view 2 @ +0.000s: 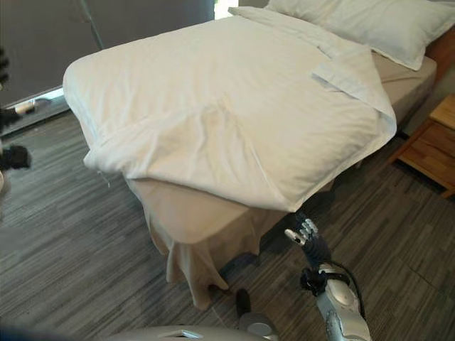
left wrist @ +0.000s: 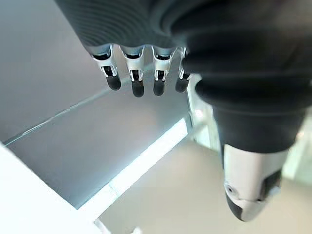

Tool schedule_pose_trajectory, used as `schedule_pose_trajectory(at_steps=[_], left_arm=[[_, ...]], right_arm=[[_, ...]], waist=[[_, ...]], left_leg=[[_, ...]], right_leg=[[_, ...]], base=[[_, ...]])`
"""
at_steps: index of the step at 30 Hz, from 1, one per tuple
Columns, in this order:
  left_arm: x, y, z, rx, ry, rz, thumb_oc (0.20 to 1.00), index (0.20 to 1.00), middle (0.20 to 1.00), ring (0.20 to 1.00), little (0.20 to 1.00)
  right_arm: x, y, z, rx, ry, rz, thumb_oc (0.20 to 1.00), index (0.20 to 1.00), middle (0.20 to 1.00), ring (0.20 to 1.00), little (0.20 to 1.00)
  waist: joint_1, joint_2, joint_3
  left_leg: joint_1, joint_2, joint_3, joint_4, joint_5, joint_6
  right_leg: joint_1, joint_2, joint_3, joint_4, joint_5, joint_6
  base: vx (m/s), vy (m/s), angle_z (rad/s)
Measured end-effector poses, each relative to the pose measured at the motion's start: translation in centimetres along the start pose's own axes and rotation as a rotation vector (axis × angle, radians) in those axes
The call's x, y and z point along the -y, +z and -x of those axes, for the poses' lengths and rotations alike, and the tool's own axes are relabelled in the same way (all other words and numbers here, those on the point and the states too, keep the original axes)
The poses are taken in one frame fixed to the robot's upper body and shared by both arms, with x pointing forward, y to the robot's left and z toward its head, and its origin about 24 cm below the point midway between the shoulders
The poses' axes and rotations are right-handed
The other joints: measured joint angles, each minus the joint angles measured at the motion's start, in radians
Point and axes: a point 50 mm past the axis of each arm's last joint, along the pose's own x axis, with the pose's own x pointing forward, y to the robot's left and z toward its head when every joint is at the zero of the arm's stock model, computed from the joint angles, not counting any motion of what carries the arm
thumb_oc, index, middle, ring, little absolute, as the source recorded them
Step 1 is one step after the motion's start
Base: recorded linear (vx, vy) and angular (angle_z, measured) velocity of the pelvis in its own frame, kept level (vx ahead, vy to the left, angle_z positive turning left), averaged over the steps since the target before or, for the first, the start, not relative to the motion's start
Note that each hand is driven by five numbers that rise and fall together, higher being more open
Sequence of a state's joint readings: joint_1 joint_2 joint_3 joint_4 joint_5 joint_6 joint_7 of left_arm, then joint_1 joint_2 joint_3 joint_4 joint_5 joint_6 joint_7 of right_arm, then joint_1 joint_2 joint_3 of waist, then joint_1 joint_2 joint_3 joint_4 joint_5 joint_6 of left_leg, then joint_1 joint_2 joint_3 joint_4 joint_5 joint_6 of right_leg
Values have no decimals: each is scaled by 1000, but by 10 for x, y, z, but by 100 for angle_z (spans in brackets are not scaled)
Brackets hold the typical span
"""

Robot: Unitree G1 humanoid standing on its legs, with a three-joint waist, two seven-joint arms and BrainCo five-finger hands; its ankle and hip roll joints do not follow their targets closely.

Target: Making the bed.

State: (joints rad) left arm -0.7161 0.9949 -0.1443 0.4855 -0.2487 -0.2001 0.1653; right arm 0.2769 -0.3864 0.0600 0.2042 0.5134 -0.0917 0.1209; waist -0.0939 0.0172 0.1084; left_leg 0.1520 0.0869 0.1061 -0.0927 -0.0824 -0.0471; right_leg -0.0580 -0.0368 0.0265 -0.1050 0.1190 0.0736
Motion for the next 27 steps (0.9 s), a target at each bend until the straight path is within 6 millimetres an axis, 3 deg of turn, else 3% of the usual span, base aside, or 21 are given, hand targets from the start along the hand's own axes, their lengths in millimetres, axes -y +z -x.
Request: schedule_pose_trajectory(at_steps=[4,6,9,11,13,15,17,25,27], left_arm=[[0,20,-49,-43,-45,-251,1000,1000,1000,1000,1000],[-15,32,-68,-88,22,-263,1000,1000,1000,1000,1000],[-51,35,-77,-201,166,-232,1000,1000,1000,1000,1000],[-64,46,-81,-194,211,-217,1000,1000,1000,1000,1000],[-66,52,-83,-179,211,-223,1000,1000,1000,1000,1000],[-85,68,-86,-151,254,-228,1000,1000,1000,1000,1000],[-93,72,-86,-158,287,-207,1000,1000,1000,1000,1000],[-77,48,-80,-200,293,-164,1000,1000,1000,1000,1000],[-77,56,-82,-139,324,-121,1000,1000,1000,1000,1000]], right_arm=[[-8,2,-5,2,51,6,1000,1000,1000,1000,1000],[-10,6,-7,13,60,7,1000,1000,1000,1000,1000],[-17,7,-10,19,82,-8,1000,1000,1000,1000,1000],[-13,3,-5,1,67,-19,1000,1000,1000,1000,1000],[-11,0,0,-18,71,-5,1000,1000,1000,1000,1000],[-14,3,-2,-12,100,11,1000,1000,1000,1000,1000],[-18,4,-3,0,100,-31,1000,1000,1000,1000,1000],[-38,27,-18,96,189,-22,1000,1000,1000,1000,1000],[-38,31,-20,107,191,-15,1000,1000,1000,1000,1000]], waist=[[-69,-3,-7],[-112,-4,5],[-179,-20,46],[-206,-23,76],[-220,-25,104],[-233,-45,132],[-237,-61,163],[-222,-98,290],[-205,-92,296]], left_leg=[[-90,-31,24,0,14,-2],[-152,-44,35,0,28,5],[-197,-60,78,0,29,6],[-235,-58,96,0,30,5],[-271,-62,111,0,30,5],[-332,-63,136,1,34,-1],[-381,-61,155,1,40,-6],[-534,-15,160,10,52,-33],[-558,-12,156,22,50,-36]], right_leg=[[-102,-25,18,1,29,12],[-170,-39,36,6,57,15],[-238,-37,82,6,81,16],[-283,-36,94,6,77,22],[-327,-30,108,6,86,21],[-401,-27,131,6,101,24],[-458,-17,148,7,127,9],[-615,26,130,10,160,-28],[-632,26,122,10,162,-30]], base=[[-138,34,-22],[-105,51,-21],[-40,55,-39],[-51,42,-27],[-60,29,-26],[-37,11,-28],[-48,0,-27],[-61,-33,-8],[-10,-23,8]])
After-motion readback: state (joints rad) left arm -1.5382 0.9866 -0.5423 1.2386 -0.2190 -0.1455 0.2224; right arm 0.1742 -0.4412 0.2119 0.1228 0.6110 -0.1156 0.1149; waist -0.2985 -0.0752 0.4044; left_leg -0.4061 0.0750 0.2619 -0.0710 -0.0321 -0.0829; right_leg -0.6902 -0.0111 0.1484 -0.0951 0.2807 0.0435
